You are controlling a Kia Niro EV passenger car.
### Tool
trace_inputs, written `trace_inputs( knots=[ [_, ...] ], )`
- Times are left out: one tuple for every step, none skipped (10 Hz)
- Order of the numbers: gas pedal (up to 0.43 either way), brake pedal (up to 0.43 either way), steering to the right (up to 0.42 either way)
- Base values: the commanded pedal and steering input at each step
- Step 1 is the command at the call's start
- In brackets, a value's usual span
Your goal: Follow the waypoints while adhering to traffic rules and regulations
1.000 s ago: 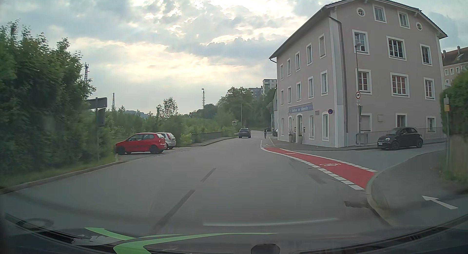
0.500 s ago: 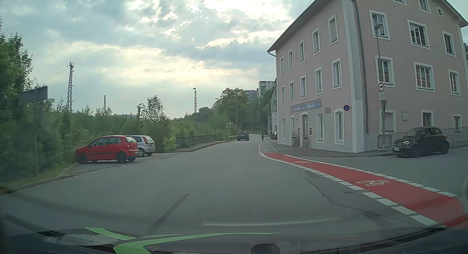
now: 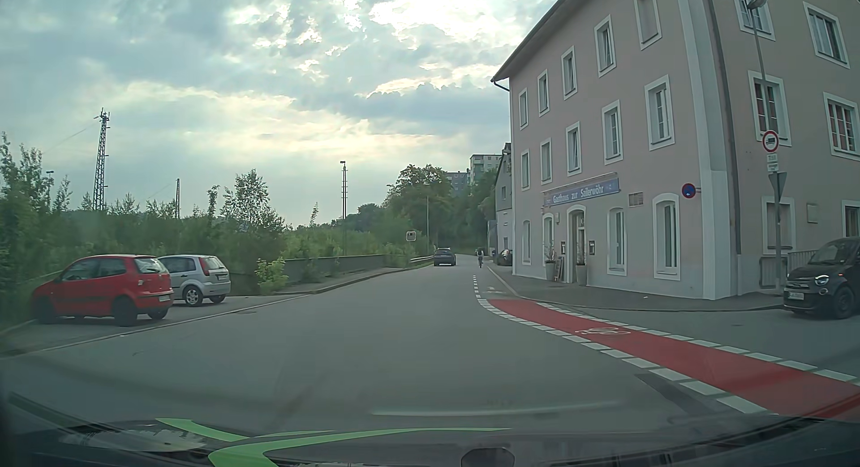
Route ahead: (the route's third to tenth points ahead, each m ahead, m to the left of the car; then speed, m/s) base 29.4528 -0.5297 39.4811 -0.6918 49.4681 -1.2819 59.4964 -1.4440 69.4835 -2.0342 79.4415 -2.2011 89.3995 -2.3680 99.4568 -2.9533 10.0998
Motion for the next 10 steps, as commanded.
trace_inputs(
  knots=[
    [0.028, 0.000, 0.011],
    [0.047, 0.000, 0.011],
    [0.047, 0.000, 0.011],
    [0.047, 0.000, 0.011],
    [0.047, 0.000, 0.012],
    [0.047, 0.000, 0.012],
    [0.047, 0.000, 0.012],
    [0.047, 0.000, 0.012],
    [0.047, 0.000, 0.011],
    [0.047, 0.000, 0.011]
  ],
)
